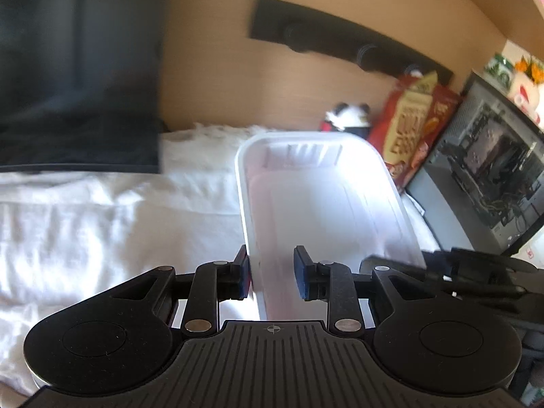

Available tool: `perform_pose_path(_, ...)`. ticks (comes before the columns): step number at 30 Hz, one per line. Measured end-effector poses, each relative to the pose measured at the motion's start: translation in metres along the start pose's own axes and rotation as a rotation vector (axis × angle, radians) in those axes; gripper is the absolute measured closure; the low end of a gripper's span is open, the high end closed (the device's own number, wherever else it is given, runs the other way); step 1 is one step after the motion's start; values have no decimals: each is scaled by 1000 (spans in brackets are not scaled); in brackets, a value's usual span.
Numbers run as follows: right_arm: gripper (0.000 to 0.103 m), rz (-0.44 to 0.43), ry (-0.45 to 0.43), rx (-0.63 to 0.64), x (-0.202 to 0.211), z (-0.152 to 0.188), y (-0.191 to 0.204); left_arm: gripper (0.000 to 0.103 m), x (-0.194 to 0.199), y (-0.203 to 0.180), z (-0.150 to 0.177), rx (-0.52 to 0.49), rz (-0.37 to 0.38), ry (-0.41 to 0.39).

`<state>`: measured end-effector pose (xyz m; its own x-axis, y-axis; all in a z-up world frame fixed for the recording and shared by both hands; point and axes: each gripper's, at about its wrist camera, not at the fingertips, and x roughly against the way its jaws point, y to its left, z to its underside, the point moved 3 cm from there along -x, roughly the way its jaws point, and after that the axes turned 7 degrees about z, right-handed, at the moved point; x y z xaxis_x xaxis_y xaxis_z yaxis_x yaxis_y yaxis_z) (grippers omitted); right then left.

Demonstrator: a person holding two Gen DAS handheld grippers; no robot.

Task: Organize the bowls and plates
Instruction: 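Lower the white tray onto the stacked bowls with both tools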

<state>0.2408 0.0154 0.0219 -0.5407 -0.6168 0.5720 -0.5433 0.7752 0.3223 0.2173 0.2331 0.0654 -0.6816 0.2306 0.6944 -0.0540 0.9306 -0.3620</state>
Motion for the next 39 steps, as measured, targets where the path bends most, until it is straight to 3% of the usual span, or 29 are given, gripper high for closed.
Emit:
perform_pose_path(4,67,-38,-29,30,-9,-5,51,74,13,42,11,56,-38,2)
perform_pose_path(10,67,1,82,90,-49,26,89,74,-16,92,51,169,-5,112)
perform_pose_path(20,67,59,265,44,-96,70,79,78,-48,114,79,225,28,158)
perform_pose_path(39,67,128,294,30,-111,75,62,80,-54,109,60,245,91,143)
